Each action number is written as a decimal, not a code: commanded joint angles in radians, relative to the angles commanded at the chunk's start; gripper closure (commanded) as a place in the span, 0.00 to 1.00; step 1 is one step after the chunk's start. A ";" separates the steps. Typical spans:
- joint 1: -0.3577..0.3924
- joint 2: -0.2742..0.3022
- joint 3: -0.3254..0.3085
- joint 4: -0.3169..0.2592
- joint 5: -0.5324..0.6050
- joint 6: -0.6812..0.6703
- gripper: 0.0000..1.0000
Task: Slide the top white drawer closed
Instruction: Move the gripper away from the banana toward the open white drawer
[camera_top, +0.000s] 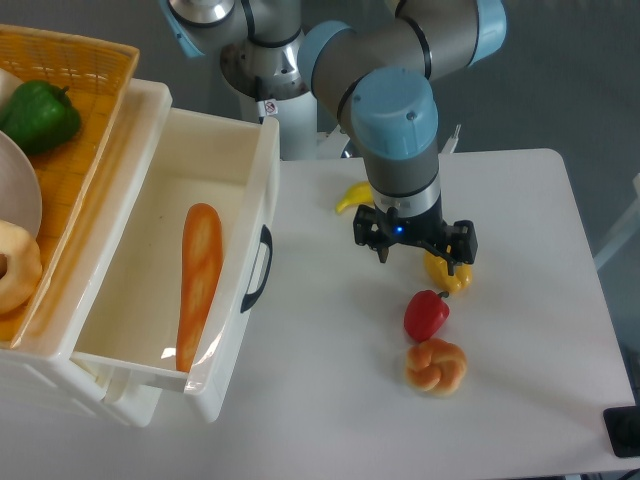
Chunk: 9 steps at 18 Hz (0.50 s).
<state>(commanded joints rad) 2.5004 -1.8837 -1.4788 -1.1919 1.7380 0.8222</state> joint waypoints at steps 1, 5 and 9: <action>0.000 0.000 -0.002 0.000 0.000 0.000 0.00; 0.000 -0.011 -0.006 -0.002 -0.002 -0.031 0.00; -0.003 -0.012 -0.023 -0.003 0.011 -0.031 0.00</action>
<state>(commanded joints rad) 2.4973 -1.8960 -1.5017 -1.1950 1.7487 0.7915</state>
